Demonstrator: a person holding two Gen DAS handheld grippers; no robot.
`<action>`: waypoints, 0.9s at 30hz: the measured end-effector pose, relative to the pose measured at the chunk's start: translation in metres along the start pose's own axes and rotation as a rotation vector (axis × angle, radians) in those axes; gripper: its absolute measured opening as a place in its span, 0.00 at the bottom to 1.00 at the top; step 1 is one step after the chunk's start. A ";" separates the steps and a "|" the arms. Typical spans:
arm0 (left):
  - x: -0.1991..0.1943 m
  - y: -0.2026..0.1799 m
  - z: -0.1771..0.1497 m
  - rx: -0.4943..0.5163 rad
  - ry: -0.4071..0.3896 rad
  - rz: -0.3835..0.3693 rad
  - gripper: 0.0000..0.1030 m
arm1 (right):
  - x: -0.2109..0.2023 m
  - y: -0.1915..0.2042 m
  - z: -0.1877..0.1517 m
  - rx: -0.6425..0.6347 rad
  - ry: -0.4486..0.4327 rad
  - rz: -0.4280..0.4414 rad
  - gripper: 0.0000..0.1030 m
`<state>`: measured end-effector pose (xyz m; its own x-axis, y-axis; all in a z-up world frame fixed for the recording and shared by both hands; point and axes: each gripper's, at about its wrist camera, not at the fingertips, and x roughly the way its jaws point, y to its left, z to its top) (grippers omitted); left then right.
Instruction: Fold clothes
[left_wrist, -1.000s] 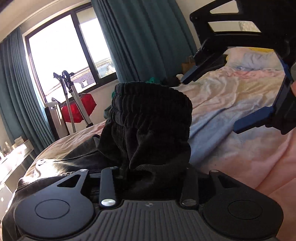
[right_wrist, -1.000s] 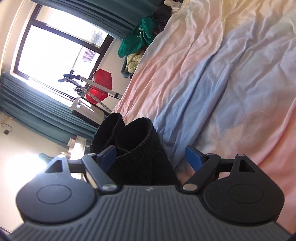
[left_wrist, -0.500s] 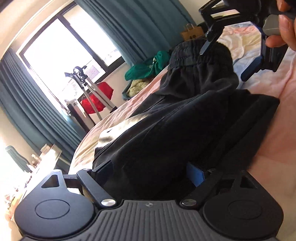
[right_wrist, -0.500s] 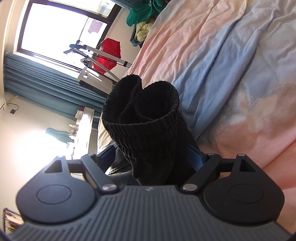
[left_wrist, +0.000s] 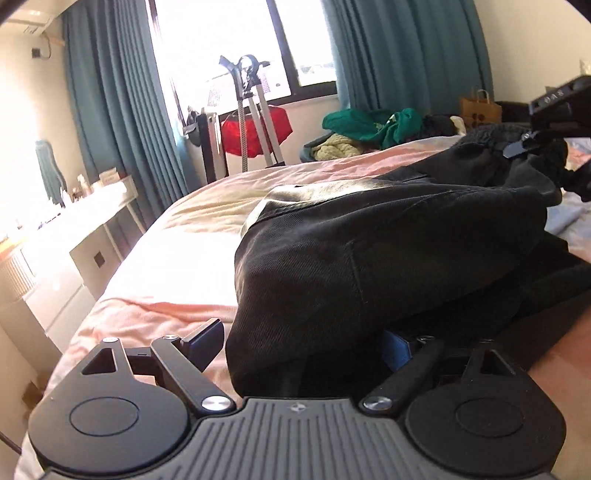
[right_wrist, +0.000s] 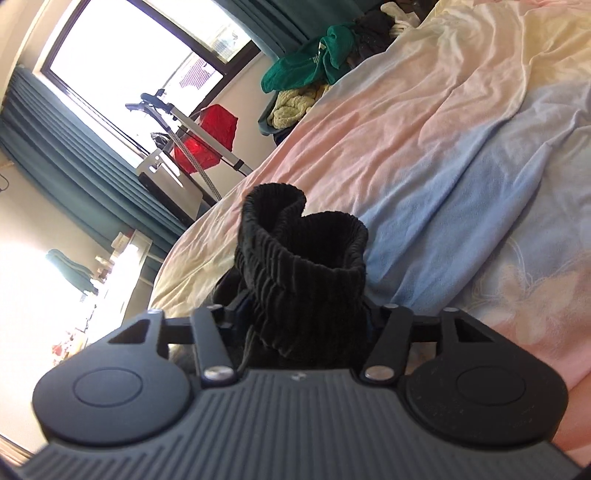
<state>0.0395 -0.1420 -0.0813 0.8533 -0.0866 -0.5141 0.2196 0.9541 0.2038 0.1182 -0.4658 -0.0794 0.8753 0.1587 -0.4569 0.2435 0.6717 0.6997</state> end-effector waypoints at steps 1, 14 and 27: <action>-0.001 0.010 -0.001 -0.049 0.011 -0.008 0.87 | -0.004 -0.001 0.000 0.005 -0.022 0.017 0.44; -0.017 0.103 -0.004 -0.469 0.049 -0.038 0.82 | -0.015 -0.046 -0.022 0.170 -0.035 -0.067 0.47; 0.007 0.061 0.009 -0.315 -0.029 -0.016 0.64 | -0.003 -0.029 -0.041 -0.002 0.103 -0.108 0.82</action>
<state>0.0630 -0.0871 -0.0654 0.8649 -0.1060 -0.4906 0.0797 0.9941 -0.0742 0.0915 -0.4561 -0.1205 0.7962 0.1591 -0.5837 0.3332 0.6900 0.6426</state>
